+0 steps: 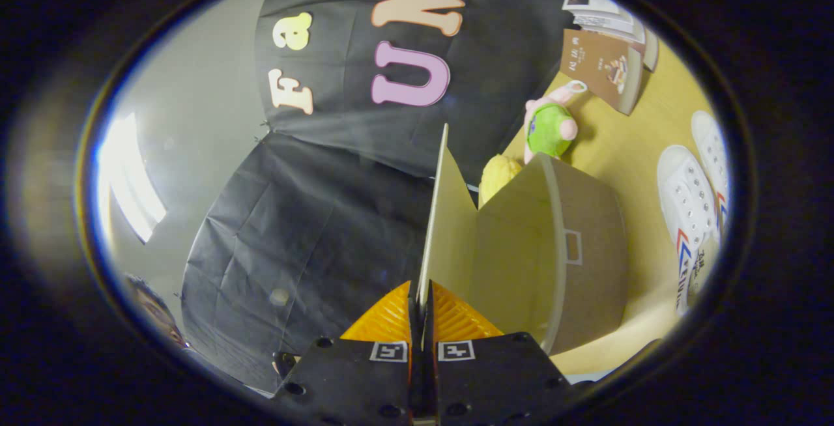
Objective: Open the storage box then place both shoes into the box .Put the left shoe in first, then the right shoe, with the right side of both shoes facing outward in a uniform manner.
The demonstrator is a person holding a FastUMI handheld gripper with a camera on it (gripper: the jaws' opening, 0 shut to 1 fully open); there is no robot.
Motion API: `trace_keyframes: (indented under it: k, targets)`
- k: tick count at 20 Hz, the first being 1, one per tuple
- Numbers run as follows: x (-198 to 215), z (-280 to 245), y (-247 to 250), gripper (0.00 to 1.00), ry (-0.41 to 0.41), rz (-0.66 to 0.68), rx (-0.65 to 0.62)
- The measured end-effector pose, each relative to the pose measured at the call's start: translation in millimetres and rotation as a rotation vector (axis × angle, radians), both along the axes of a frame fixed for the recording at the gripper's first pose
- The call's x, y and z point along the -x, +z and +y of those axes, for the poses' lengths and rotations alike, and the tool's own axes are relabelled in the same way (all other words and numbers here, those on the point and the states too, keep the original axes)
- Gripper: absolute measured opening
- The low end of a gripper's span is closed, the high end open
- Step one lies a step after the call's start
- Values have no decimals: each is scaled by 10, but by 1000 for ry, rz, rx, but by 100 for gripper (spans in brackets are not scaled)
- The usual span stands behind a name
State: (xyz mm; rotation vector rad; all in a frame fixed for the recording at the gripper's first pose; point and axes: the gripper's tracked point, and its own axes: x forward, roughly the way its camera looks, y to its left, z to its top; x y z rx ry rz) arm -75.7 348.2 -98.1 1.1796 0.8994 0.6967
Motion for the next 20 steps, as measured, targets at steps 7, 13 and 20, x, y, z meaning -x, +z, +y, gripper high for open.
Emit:
trace_keyframes:
  k: [7,13,20]
  targets:
    - [-87,516,369,3,46,-71,25]
    - [-90,1071,607,3,73,-140,84]
    - [-84,1683,647,5,101,-139,90]
